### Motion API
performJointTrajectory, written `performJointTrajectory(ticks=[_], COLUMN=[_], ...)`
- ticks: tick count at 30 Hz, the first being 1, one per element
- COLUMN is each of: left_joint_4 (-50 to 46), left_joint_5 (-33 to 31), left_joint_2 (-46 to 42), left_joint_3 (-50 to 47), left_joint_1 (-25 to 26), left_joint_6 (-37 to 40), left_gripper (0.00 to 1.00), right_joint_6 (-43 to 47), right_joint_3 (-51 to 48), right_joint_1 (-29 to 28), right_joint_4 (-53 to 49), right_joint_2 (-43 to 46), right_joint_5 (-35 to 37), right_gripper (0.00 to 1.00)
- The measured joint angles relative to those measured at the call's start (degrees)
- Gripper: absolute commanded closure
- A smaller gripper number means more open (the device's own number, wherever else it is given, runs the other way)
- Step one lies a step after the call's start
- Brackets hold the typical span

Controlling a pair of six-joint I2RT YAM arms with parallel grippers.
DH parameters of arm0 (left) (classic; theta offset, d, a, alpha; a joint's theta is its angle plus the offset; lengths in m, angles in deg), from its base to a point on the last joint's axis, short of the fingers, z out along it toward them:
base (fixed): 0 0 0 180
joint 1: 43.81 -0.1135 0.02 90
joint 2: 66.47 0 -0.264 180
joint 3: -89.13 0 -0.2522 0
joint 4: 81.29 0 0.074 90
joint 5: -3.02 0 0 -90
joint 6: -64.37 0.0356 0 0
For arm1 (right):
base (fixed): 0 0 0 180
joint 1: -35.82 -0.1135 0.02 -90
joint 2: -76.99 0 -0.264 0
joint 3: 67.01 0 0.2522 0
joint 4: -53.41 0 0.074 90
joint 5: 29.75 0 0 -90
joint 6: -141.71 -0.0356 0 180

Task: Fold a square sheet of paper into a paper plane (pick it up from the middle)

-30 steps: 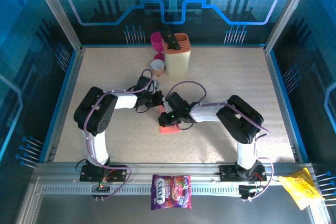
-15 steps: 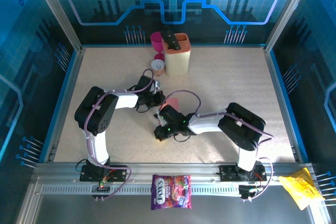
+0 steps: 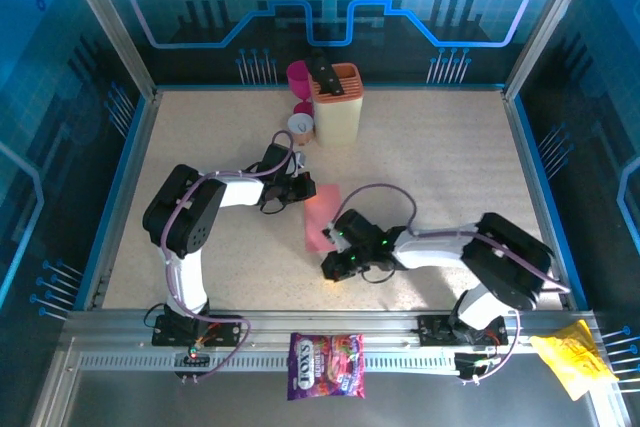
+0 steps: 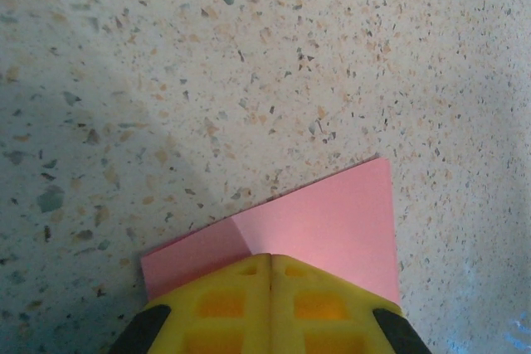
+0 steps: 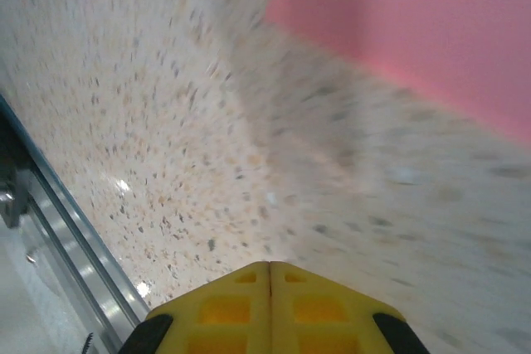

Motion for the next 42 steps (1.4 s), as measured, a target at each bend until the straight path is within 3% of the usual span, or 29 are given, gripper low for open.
performJointTrajectory(ticks=[6,13,18,22,25,30,34,37,42], left_joint_4=[-0.1,-0.1,-0.4,-2.5,-3.5,-3.9,-3.9,-4.5,-4.8], left_joint_5=[0.0,0.0,0.1,0.3,0.7,1.6,1.9,1.9,1.7], left_joint_2=[0.0,0.0,-0.4,-1.8,-4.7,-10.8,-13.8,-14.3,-13.9], left_joint_3=[0.0,0.0,0.0,0.0,0.0,0.0,-0.3,-1.1,-3.8], left_joint_1=[0.0,0.0,0.1,0.1,0.1,0.1,0.6,1.9,4.5], left_joint_6=[0.4,0.4,0.2,-0.3,-1.1,-2.3,-2.9,-2.8,-2.9], left_gripper=[1.00,1.00,1.00,0.91,0.77,0.74,0.70,0.75,0.81], right_joint_6=[0.5,0.2,-2.1,-4.1,-5.0,-5.7,-7.3,-8.6,-10.0], right_joint_3=[2.5,9.1,8.5,5.0,2.1,-1.0,-2.6,-3.2,-3.2], right_joint_1=[4.4,4.7,6.7,9.4,10.7,10.8,11.0,11.0,11.0], right_joint_4=[-4.0,-2.3,0.1,0.7,-0.6,-3.1,-5.6,-7.2,-7.7], right_joint_2=[5.8,-0.3,-2.3,0.8,5.6,12.2,14.2,14.5,13.1], right_joint_5=[0.9,0.7,1.1,3.2,5.7,8.8,10.6,11.5,11.5], right_gripper=[1.00,1.00,1.00,1.00,1.00,1.00,0.82,0.71,0.68])
